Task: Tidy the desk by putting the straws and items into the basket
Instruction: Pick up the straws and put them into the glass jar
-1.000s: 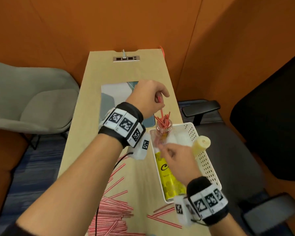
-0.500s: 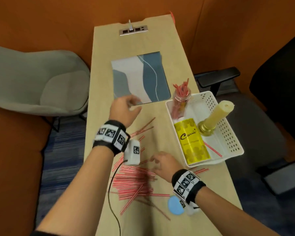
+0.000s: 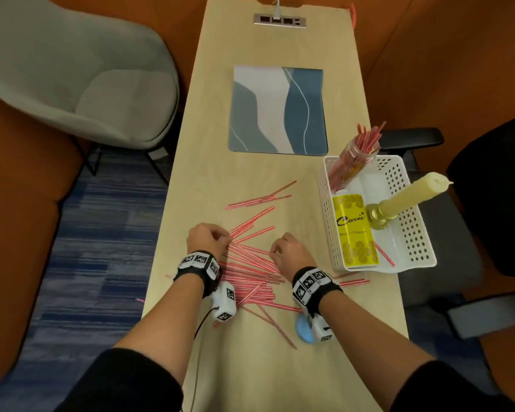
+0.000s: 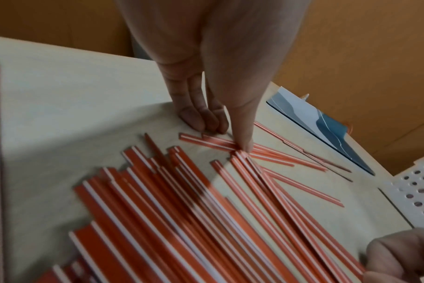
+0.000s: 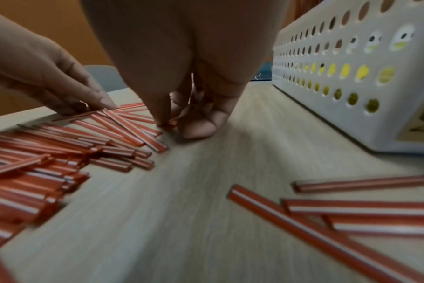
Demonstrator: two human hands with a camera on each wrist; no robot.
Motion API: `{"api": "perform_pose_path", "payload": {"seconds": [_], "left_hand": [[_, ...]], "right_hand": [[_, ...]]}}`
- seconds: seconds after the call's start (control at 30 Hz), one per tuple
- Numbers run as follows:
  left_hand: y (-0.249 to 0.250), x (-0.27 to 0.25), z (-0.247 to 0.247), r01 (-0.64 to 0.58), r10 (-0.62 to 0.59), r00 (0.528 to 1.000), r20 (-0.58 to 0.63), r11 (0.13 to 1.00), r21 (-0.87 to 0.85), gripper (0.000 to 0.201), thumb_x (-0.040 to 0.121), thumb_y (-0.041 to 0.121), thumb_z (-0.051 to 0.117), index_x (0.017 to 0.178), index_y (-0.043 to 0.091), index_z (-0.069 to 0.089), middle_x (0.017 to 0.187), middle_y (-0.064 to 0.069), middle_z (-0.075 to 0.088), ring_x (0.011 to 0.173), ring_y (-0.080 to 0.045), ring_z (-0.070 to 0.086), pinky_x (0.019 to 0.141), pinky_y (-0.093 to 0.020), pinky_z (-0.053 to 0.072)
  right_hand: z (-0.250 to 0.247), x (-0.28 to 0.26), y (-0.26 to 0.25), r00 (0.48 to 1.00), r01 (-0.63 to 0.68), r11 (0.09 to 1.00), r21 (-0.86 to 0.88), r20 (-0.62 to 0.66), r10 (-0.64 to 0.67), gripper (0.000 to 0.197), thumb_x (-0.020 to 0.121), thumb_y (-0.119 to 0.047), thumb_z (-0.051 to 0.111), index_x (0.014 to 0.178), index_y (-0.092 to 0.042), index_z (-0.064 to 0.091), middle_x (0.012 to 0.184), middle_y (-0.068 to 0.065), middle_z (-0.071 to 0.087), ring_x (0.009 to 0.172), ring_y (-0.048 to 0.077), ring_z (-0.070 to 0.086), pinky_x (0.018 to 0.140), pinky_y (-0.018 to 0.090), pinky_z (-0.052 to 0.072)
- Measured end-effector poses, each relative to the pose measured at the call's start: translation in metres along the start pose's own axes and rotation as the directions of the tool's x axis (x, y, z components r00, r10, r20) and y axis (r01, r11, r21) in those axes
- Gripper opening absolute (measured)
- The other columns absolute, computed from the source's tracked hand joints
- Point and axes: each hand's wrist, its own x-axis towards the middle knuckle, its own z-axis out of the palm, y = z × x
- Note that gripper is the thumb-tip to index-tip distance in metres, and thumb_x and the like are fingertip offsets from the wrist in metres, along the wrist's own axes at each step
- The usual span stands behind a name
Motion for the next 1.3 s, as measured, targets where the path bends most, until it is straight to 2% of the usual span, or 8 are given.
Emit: {"api": "perform_pose_path", "payload": {"seconds": [0.2,0.33,0.47,0.67,0.93,1.1,1.2,1.3], "left_hand": [[0.007,0.012,-0.008,-0.029,0.01,0.987,0.159,0.992,0.121,0.01,0.083,0.011,0.072,0.074,0.015,0.076,0.069,0.002,0.069,0.063,-0.014,0.062,0.06,-0.019,0.044],[0.01,0.022,-0.01,-0.112,0.049,0.973,0.227,0.955,0.276,0.025,0.08,0.003,0.063,0.062,0.021,0.062,0.066,-0.001,0.059,0.062,-0.018,0.053,0.058,-0.026,0.045],[0.02,0.013,-0.017,-0.225,0.155,0.963,0.222,0.912,0.342,0.016,0.084,0.008,0.053,0.086,0.009,0.068,0.085,-0.008,0.069,0.078,-0.029,0.065,0.067,-0.035,0.055],[0.057,0.017,-0.044,-0.36,0.3,0.919,0.255,0.903,0.234,0.016,0.089,0.01,0.066,0.089,0.02,0.077,0.08,-0.002,0.071,0.067,-0.016,0.064,0.073,-0.022,0.05],[0.136,0.011,-0.073,-0.552,0.423,0.816,0.394,0.774,0.312,0.032,0.086,-0.003,0.061,0.105,0.02,0.072,0.082,0.0,0.068,0.064,-0.011,0.061,0.064,-0.016,0.051],[0.198,0.005,-0.079,-0.686,0.652,0.728,0.211,0.696,0.213,0.024,0.088,0.004,0.067,0.091,0.027,0.073,0.075,0.011,0.066,0.064,-0.002,0.062,0.062,-0.006,0.041],[0.247,-0.002,-0.093,-0.777,0.771,0.627,0.11,0.609,0.162,0.023,0.091,0.005,0.062,0.097,0.024,0.074,0.082,0.014,0.069,0.073,0.005,0.062,0.07,-0.007,0.044],[0.292,-0.005,-0.103,-0.836,0.844,0.534,0.054,0.517,0.182,0.032,0.093,-0.004,0.054,0.101,0.021,0.073,0.09,0.012,0.07,0.08,0.012,0.058,0.073,-0.001,0.039]], "right_hand": [[-0.005,0.004,-0.001,0.992,0.067,0.979,-0.194,0.121,-0.044,0.012,0.096,-0.007,0.05,0.102,-0.005,0.06,0.107,0.011,0.058,0.085,0.028,0.062,0.075,0.036,0.051],[-0.035,-0.004,-0.001,0.993,0.068,0.997,0.025,0.096,-0.07,0.008,0.092,-0.01,0.054,0.09,-0.009,0.062,0.085,0.011,0.068,0.08,0.027,0.063,0.072,0.032,0.048],[-0.072,-0.026,0.0,0.998,0.038,0.955,0.294,0.033,-0.05,0.019,0.084,-0.004,0.068,0.077,-0.021,0.063,0.064,-0.001,0.065,0.058,0.01,0.063,0.063,0.02,0.051],[-0.161,-0.04,-0.01,0.979,0.109,0.871,0.478,-0.205,-0.01,0.006,0.083,-0.004,0.075,0.086,-0.009,0.076,0.07,0.004,0.072,0.061,0.015,0.067,0.067,0.024,0.057],[-0.328,-0.063,0.004,0.737,0.381,0.871,0.31,-0.671,-0.083,0.022,0.084,-0.002,0.073,0.102,-0.014,0.075,0.086,0.0,0.072,0.076,0.011,0.067,0.073,0.019,0.056],[-0.365,-0.049,0.026,0.6,0.361,0.912,0.195,-0.797,-0.068,0.026,0.086,0.0,0.066,0.107,-0.014,0.07,0.086,0.0,0.069,0.075,0.014,0.064,0.07,0.021,0.056],[-0.357,-0.027,0.041,0.634,0.314,0.936,0.158,-0.769,-0.082,0.03,0.086,0.001,0.065,0.11,-0.016,0.069,0.083,-0.003,0.066,0.073,0.012,0.063,0.068,0.019,0.055],[-0.334,0.0,0.056,0.754,0.232,0.957,0.175,-0.654,-0.063,0.034,0.088,-0.001,0.063,0.117,-0.017,0.066,0.085,-0.007,0.064,0.074,0.006,0.061,0.072,0.02,0.056]]}}
